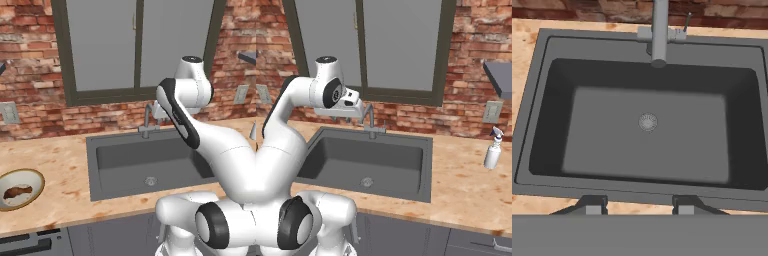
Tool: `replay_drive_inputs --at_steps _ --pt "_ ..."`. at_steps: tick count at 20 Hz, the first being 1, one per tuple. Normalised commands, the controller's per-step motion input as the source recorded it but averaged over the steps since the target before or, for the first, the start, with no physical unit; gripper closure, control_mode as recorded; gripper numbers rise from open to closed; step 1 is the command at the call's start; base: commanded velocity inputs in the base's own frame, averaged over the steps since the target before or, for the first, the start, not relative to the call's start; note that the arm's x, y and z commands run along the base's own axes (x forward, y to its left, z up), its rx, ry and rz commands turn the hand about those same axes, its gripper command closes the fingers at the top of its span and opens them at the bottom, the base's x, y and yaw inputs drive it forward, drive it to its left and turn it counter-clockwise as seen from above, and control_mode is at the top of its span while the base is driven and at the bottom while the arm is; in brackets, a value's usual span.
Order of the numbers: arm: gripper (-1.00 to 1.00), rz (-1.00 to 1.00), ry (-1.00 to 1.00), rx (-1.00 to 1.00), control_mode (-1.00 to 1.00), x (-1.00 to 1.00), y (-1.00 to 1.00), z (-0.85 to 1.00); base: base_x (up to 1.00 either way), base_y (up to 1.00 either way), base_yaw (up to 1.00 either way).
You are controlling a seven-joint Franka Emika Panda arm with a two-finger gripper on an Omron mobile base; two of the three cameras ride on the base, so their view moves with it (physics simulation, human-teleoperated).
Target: Move the glass cup from next to the sink to the open cabinet. Then, move the bowl with the chicken drumstick to the fridge to clear the area for faucet cleaning.
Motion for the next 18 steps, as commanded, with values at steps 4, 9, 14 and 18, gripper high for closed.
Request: replay_drive_inputs --at_steps 4,9,14,18 --pt "-1.0 0.0 0.01 0.0 -1.0 -0.04 0.0 0.0 0.0 0.0 0.0" --pt "-1.0 0.0 0.0 0.0 -1.0 0.0 0.0 0.0 0.0 0.0 0.0" --pt "-1.0 0.0 -0.05 0.0 1.0 -0.53 0.0 -0.01 -0.2 0.0 0.0" --pt "-1.0 0.0 0.0 0.0 1.0 0.0 0.0 0.0 -1.0 0.11 0.0"
